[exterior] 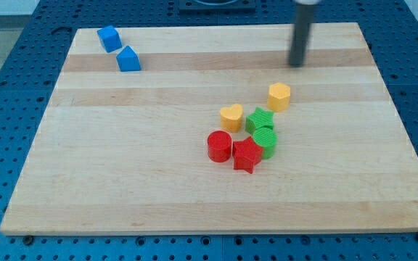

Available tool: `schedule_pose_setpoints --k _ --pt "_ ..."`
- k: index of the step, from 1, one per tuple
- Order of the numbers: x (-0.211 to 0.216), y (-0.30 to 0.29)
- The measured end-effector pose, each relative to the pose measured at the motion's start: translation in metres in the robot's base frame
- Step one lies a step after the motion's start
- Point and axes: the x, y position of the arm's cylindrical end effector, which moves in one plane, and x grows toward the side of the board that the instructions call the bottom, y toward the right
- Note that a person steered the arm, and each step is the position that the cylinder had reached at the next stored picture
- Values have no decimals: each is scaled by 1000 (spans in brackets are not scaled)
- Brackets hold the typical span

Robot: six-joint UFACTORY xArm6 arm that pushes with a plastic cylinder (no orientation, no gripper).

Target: Move the yellow hexagon slightly to the left

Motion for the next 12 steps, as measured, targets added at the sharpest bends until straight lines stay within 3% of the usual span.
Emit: schedule_pose_setpoints --k 1,2,3,7,10,12 --pt "30 49" --pt "74 27" --pt "88 2" --pt "80 -16" --pt "80 -78" --pt "93 -46"
